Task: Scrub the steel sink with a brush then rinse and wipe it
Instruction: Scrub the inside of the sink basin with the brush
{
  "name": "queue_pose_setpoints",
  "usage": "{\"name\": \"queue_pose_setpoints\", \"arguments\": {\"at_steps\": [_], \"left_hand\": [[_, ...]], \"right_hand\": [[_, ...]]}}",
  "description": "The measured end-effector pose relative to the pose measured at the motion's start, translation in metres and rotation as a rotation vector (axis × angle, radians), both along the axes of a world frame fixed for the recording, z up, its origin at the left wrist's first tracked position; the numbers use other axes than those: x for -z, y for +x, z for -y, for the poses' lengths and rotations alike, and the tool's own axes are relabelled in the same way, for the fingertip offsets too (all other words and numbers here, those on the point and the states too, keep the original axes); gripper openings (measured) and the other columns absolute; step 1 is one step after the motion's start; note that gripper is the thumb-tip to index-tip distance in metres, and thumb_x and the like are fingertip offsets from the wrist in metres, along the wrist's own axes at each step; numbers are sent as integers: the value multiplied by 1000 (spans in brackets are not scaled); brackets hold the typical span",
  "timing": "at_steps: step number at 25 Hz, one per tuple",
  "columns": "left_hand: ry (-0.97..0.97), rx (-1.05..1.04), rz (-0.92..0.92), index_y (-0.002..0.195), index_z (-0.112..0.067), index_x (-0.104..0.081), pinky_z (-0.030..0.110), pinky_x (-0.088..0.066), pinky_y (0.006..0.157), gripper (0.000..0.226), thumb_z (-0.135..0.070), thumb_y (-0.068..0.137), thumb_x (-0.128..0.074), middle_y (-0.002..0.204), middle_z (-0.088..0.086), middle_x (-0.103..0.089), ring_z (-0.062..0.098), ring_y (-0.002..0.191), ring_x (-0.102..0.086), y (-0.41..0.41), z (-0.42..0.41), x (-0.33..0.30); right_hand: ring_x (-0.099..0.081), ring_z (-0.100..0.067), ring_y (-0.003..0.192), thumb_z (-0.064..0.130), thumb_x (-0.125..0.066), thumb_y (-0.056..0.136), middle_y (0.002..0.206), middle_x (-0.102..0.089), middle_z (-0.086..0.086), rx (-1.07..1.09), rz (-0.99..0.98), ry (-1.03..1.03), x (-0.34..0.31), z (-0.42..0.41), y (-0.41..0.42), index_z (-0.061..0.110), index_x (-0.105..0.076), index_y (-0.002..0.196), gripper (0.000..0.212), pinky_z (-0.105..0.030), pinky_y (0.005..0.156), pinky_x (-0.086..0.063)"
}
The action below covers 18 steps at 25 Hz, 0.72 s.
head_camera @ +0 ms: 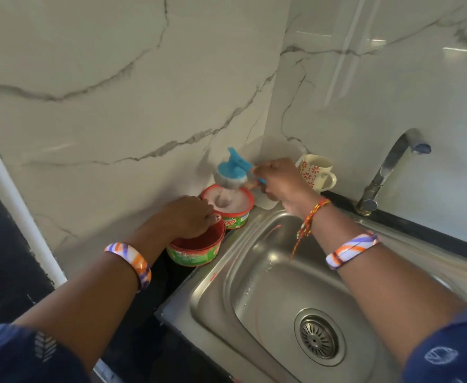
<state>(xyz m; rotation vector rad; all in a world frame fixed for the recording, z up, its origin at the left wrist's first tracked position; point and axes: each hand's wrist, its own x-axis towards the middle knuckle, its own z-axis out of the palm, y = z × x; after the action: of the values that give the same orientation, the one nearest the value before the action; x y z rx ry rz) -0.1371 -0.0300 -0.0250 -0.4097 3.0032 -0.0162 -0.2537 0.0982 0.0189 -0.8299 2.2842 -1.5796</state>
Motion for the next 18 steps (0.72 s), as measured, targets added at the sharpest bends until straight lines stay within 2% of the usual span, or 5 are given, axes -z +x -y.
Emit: {"name": "queue_pose_setpoints", "arguments": {"at_steps": [5,10,13,16,18], "left_hand": [[-9,-54,-57,126,-14,-52,38,-44,95,41,-39,99,-34,126,11,-56,25,114,-54,5,-5,-9],[85,3,-175,133,-27,-50,36,-43,99,41,-41,95,-43,133,6,-54,26,122,-50,14,-55,-11],[143,66,-78,135,-18,-47,40,-41,103,46,-39,94,-47,137,7,-50,27,126,-48,10,-85,5],[50,49,49,134,-9,-43,41,-39,105,49,-38,95,-47,143,11,-38,30,130,-43,-1,-103,22],[-3,-14,83,134,-5,-39,43,-39,103,51,-36,95,-47,143,14,-33,30,131,-39,-7,-107,34]], "right_hand": [[-33,-2,27,6,-47,94,65,-45,-9,-42,389,-349,-49,-44,2,3,-50,78,16,-8,26,-17],[-34,0,28,12,-38,97,67,-44,-4,-85,675,-425,-22,-113,-9,8,-47,86,15,-8,22,-20],[-44,-1,32,20,-40,97,57,-56,0,45,858,-302,25,-156,-17,7,-56,88,23,-9,27,-33],[-59,-5,39,15,-40,99,51,-64,0,129,954,-37,81,-183,-21,4,-58,83,26,-15,39,-49],[-55,-3,35,7,-39,98,55,-61,-1,133,920,135,117,-185,-23,5,-55,79,25,-12,34,-43]]}}
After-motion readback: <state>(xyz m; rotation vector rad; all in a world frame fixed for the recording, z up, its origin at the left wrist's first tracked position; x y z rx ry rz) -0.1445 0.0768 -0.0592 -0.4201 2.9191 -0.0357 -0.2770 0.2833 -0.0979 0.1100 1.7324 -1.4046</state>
